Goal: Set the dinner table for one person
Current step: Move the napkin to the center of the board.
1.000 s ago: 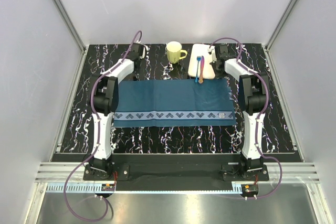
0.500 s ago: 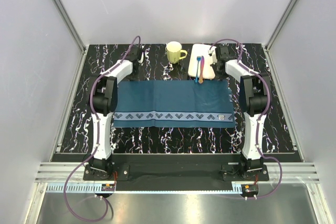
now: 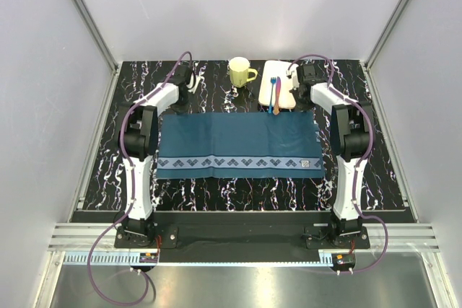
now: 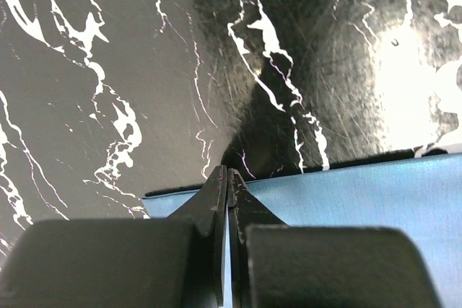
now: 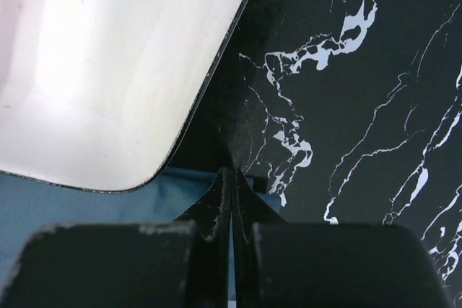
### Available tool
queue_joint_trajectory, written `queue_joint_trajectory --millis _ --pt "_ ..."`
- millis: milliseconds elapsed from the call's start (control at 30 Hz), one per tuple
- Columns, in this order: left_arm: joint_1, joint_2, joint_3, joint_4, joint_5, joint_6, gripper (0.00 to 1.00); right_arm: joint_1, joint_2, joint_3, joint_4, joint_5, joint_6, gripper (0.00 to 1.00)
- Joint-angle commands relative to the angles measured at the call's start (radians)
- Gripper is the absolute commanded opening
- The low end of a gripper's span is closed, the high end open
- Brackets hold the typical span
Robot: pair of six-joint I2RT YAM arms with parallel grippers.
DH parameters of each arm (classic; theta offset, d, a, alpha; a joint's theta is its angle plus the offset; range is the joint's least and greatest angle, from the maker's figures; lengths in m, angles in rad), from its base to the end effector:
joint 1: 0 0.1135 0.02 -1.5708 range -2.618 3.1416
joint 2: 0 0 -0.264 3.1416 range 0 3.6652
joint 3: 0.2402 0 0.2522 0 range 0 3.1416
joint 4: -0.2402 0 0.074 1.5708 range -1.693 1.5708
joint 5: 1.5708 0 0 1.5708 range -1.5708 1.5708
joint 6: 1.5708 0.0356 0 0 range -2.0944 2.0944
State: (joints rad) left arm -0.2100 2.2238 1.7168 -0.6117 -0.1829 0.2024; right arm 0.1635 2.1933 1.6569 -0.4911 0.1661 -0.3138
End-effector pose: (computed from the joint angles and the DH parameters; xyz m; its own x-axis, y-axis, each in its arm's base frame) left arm 0.4623 -0.0919 0.1586 -0.8362 0.3804 -0.3951 0.3015 0.9206 0.2481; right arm 0.4662 0.0709 0.1610 -0.7798 -0.4372 -0.4480 -0.3332 0.8958 -0.2942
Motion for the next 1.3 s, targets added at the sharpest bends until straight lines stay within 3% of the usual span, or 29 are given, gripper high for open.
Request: queue_joint_trajectory --millis 0,400,1000,1067,1100,1167,1200,1267 --pt "0.004 -0.023 -0.029 -0.1 0.088 0.026 0.0 0.004 -0.092 -0.012 -0.003 0.0 -0.019 0.0" --pt "0.003 -0.036 -0.059 -0.168 0.175 0.065 0.0 0.002 -0.161 -0.126 -0.001 -0.031 -0.008 0.0" --pt "-0.025 -0.098 -0.166 -0.175 0.177 0.086 0.0 0.004 -0.219 -0.197 -0.003 -0.033 0.007 0.0" --pt "-0.025 -0.102 -0.169 -0.163 0.154 0.083 0.0 0.004 -0.219 -0.197 -0.001 -0.024 0.002 0.07" --pt "-0.025 -0.113 -0.169 -0.157 0.145 0.081 0.03 0.004 -0.225 -0.195 -0.001 -0.022 0.001 0.22" --pt "-0.02 -0.127 -0.169 -0.135 0.126 0.08 0.12 0.004 -0.23 -0.194 -0.003 -0.011 -0.01 0.42" --pt "-0.019 -0.144 -0.168 -0.129 0.12 0.078 0.16 0.004 -0.236 -0.194 -0.003 -0.005 -0.011 0.6" --pt "-0.011 -0.161 -0.161 -0.109 0.105 0.074 0.27 0.004 -0.239 -0.187 -0.003 0.009 -0.015 0.68"
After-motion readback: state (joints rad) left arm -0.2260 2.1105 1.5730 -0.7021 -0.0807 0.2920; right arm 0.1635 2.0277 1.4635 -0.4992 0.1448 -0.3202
